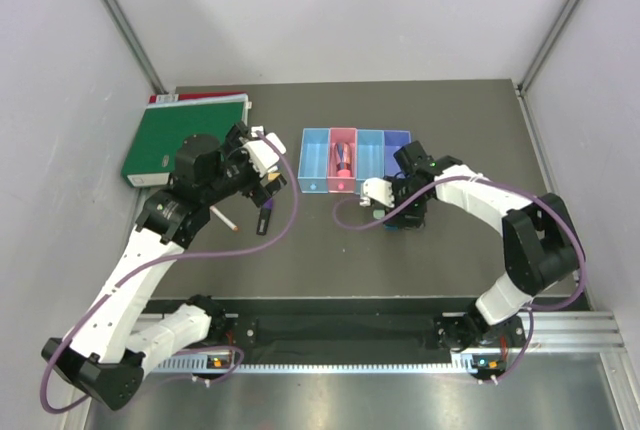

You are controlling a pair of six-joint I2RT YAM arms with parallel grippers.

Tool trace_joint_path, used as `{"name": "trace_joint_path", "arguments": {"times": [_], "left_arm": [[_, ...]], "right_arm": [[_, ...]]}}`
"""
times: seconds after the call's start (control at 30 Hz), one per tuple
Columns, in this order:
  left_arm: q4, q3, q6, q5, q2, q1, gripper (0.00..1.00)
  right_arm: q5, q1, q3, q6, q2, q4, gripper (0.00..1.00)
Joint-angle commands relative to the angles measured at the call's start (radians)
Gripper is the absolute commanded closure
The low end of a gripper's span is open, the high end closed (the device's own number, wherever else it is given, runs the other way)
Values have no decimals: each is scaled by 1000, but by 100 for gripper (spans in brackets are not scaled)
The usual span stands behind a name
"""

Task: Sort the stationery into containers
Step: Pick up the pen from the center of the board.

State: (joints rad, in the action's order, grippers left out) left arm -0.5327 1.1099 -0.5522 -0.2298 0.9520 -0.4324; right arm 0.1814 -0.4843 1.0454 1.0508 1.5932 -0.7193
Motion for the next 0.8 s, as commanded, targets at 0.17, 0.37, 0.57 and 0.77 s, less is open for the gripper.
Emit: {"name": "trace_joint_path", "arguments": {"times": [0.17,0.37,0.57,0.77], "left_arm": [[51,41,-2,-5,13,3,1],[51,51,-14,-2,14,4,1],[53,54,-15,1,14,4,1],[53,57,-25,1,13,4,1]], "right_arm": [[12,-20,-71,-14,4,40,37],[0,-19,-68,-20,40,69,39],[-2,-20,-53,-28,85,87,50],[-8,-20,-53,-26,106,87,83]]}}
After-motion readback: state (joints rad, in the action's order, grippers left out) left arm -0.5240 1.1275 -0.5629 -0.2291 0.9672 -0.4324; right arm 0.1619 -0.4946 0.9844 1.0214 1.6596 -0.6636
